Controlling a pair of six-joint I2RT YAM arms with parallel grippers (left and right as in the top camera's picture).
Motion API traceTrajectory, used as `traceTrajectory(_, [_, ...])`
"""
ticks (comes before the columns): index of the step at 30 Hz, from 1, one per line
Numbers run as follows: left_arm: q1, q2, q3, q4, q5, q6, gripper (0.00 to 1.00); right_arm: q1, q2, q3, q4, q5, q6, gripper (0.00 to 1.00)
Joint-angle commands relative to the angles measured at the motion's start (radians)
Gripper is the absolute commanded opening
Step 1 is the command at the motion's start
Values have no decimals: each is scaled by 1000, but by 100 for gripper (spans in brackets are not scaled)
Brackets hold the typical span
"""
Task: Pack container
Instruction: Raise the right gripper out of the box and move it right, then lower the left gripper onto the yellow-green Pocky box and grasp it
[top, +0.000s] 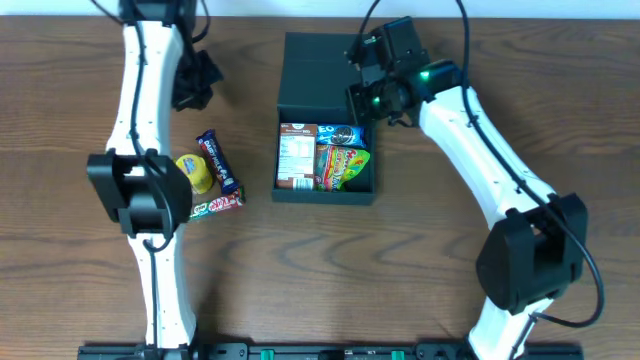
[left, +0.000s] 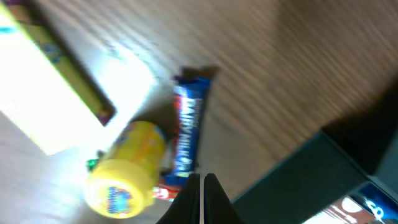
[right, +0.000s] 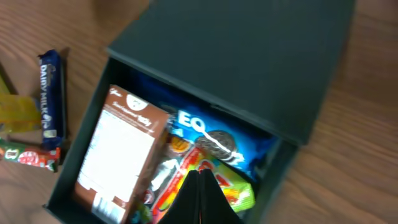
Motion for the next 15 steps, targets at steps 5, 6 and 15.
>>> traceTrajectory(5, [101, -213, 1, -63, -50, 35, 6, -32, 3, 5, 0, 0, -103, 1])
traceTrajectory(6, [112, -234, 1, -77, -55, 34, 6, -32, 3, 5, 0, 0, -107, 1])
traceTrajectory(15, [234, -426, -237, -47, -45, 67, 6, -58, 3, 5, 6, 0, -108, 1])
